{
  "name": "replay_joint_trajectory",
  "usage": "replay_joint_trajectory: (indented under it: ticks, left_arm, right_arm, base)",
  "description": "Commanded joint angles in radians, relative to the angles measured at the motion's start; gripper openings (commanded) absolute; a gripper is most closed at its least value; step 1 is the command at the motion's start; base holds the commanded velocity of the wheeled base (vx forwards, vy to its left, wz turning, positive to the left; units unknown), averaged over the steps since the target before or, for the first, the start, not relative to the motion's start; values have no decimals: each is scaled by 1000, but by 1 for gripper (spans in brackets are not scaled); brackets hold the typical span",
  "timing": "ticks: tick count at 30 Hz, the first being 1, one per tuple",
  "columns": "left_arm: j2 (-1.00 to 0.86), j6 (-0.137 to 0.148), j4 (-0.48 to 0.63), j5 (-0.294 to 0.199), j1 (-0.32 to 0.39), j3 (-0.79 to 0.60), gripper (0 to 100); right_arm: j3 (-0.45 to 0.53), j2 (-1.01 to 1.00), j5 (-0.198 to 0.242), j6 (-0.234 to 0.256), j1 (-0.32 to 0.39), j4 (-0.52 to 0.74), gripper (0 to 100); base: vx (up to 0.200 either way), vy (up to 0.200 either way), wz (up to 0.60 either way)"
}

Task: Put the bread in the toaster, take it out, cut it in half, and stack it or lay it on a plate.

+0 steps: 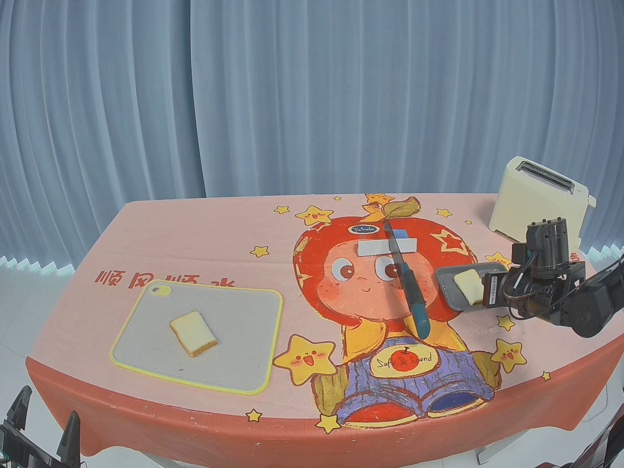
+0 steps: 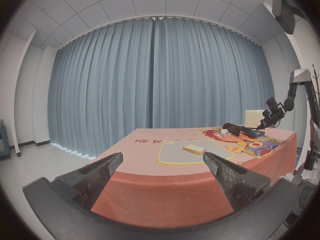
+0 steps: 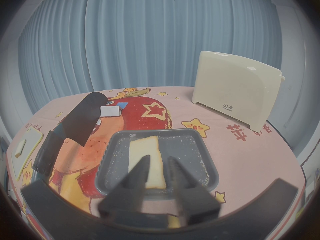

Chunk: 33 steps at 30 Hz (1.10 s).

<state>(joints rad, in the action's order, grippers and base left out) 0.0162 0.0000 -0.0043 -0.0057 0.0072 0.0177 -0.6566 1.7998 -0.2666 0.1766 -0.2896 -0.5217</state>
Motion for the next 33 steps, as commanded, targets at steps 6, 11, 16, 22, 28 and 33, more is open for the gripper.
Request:
replay_joint_trajectory:
  ticks: [6, 11, 16, 22, 28, 33]
  left_arm:
    - [-16, 0, 0, 0, 0, -18, 100]
    - [-16, 0, 0, 0, 0, -18, 100]
    - [-16, 0, 0, 0, 0, -18, 100]
    - [-16, 0, 0, 0, 0, -18, 100]
    - [-16, 0, 0, 0, 0, -18, 100]
    - [-16, 0, 0, 0, 0, -18, 100]
  right_arm:
    - [6, -2, -5, 6, 0, 0, 100]
    - [5, -13, -14, 6, -2, 0, 100]
    - [5, -14, -16, 7, -6, 0, 100]
    - [5, -28, -16, 6, -8, -1, 100]
    - [8, -89, -16, 3, -14, 0, 100]
    - [14, -169, -16, 1, -54, 0, 100]
  base:
    - [0, 0, 0]
    - [0, 0, 0]
    - [0, 0, 0]
    - [0, 0, 0]
    - [0, 0, 0]
    - [0, 0, 0]
